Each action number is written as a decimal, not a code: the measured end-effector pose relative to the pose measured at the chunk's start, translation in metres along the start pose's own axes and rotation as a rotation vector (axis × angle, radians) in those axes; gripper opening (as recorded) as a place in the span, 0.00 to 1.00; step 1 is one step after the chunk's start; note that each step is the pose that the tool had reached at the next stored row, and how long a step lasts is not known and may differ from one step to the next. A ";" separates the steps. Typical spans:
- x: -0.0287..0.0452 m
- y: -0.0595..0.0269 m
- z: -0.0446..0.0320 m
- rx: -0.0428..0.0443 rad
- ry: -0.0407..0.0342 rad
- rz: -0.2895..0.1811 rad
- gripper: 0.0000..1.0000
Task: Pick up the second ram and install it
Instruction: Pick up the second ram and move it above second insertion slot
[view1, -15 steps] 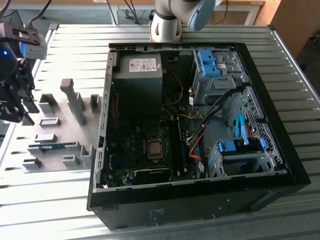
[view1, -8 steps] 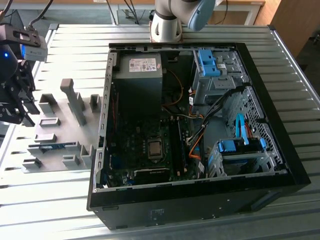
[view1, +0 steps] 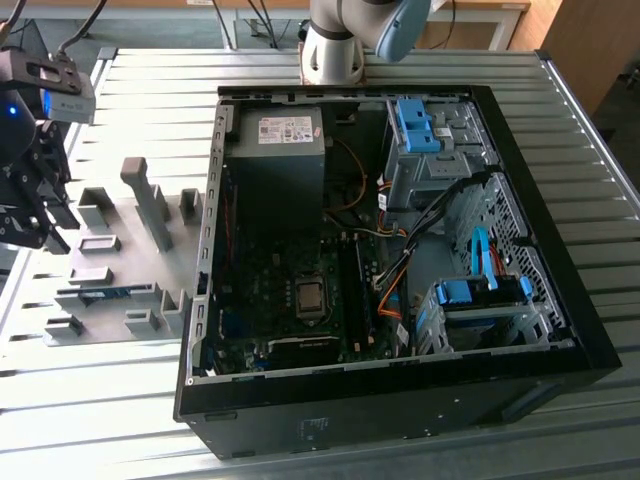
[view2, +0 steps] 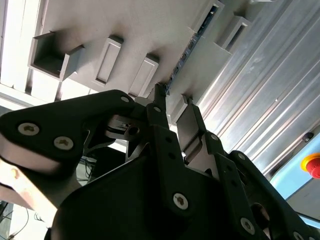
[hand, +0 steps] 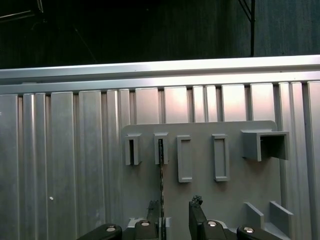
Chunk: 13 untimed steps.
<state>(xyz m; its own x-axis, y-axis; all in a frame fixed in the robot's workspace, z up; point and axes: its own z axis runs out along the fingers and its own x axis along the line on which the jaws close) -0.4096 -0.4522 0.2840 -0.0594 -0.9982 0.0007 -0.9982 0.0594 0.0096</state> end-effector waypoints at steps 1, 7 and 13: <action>0.0005 -0.0001 0.0003 0.0002 -0.0002 0.000 0.37; 0.0028 -0.0002 0.0045 -0.0002 0.0001 0.000 0.37; 0.0039 -0.0004 0.0153 -0.0018 0.0002 0.000 0.37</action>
<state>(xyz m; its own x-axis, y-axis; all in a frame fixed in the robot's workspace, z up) -0.4096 -0.4561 0.2687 -0.0594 -0.9982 0.0009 -0.9982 0.0594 0.0114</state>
